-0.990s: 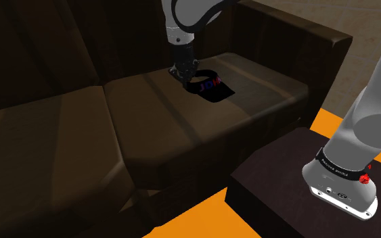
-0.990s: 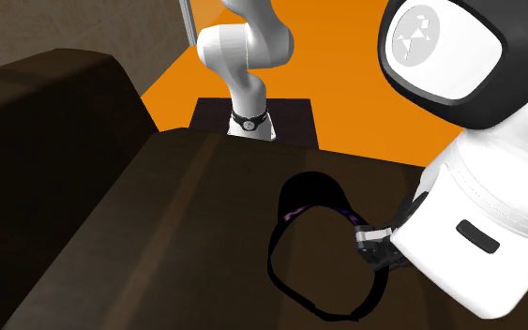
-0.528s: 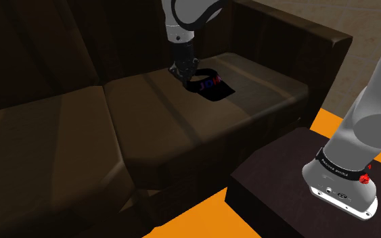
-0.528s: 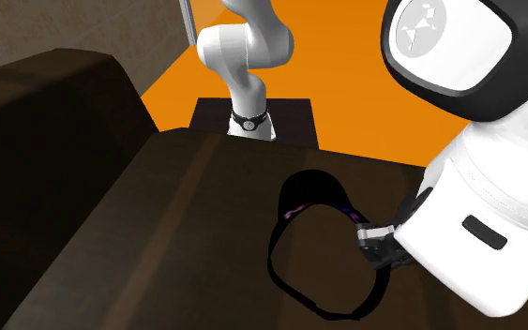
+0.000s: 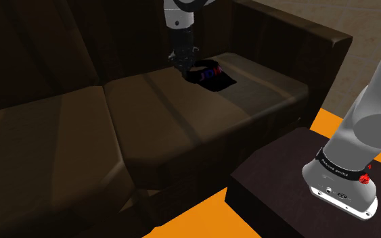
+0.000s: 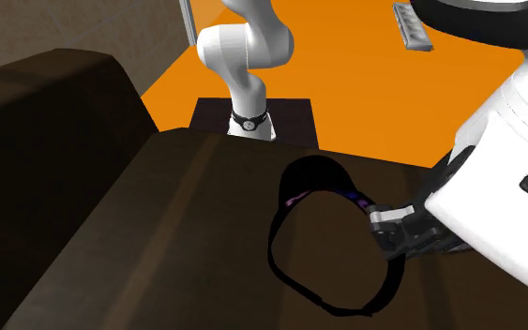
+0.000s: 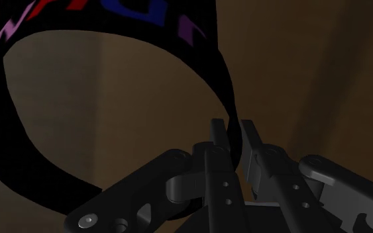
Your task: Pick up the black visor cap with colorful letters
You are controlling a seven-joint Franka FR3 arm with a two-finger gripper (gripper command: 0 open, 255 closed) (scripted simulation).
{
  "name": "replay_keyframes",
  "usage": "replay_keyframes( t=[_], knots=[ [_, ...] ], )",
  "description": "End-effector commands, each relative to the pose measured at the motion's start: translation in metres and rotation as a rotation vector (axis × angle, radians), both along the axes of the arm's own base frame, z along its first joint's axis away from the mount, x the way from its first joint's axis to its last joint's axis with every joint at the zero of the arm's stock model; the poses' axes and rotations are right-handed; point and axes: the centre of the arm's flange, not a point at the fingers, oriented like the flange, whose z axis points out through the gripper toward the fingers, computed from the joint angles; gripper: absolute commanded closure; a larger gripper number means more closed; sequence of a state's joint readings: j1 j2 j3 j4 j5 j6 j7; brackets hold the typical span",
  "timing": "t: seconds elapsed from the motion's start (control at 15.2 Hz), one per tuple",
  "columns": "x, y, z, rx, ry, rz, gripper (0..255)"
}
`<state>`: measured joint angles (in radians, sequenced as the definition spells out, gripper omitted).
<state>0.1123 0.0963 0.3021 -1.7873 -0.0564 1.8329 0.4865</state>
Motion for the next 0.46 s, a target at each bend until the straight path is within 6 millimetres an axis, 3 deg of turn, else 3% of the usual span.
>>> replay_keyframes(
  t=[0.0,0.26,0.4],
  knots=[
    [0.001,0.000,0.011,0.000,0.000,0.000,255],
    [0.001,0.000,0.032,0.000,0.000,0.000,255],
    [0.001,0.000,0.033,0.000,0.000,0.000,255]
  ],
)
